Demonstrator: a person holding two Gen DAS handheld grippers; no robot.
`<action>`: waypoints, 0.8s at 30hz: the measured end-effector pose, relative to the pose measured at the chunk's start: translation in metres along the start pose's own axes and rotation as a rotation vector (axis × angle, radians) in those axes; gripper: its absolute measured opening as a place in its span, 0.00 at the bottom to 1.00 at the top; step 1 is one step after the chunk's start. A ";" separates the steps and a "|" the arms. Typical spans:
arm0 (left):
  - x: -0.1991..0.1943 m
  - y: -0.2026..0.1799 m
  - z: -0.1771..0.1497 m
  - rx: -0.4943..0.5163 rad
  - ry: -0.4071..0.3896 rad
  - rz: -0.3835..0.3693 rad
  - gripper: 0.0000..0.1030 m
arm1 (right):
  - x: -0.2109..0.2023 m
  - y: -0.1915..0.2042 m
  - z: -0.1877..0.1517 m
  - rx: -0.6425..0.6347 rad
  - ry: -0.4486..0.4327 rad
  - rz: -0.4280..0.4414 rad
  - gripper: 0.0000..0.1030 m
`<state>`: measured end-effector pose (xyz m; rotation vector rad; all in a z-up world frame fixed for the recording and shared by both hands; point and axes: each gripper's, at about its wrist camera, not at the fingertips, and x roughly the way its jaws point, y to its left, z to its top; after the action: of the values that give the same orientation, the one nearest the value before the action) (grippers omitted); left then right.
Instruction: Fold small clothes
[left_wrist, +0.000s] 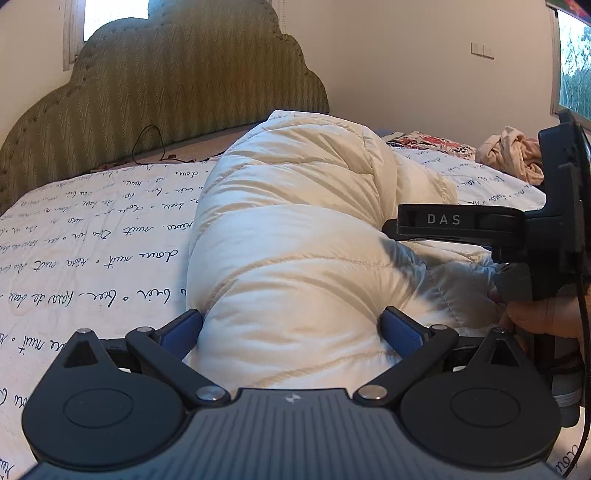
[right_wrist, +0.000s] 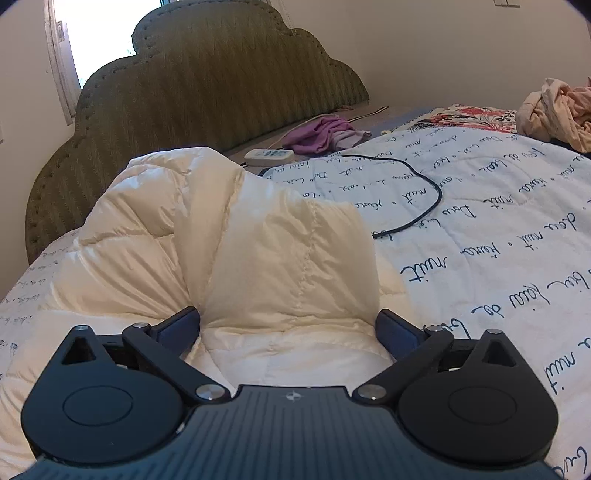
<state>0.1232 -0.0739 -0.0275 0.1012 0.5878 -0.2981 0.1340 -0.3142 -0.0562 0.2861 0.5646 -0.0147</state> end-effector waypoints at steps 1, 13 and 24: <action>0.000 -0.001 0.000 0.006 -0.001 0.004 1.00 | 0.001 -0.001 -0.002 -0.001 0.000 -0.002 0.99; 0.003 -0.012 -0.006 0.072 -0.012 0.045 1.00 | 0.011 -0.003 -0.009 -0.016 0.016 -0.011 0.98; -0.010 0.001 -0.006 0.022 0.028 0.009 1.00 | -0.072 0.019 -0.025 -0.150 -0.104 -0.119 1.00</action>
<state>0.1127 -0.0691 -0.0266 0.1293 0.6119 -0.2950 0.0616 -0.2939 -0.0333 0.1045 0.4762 -0.1007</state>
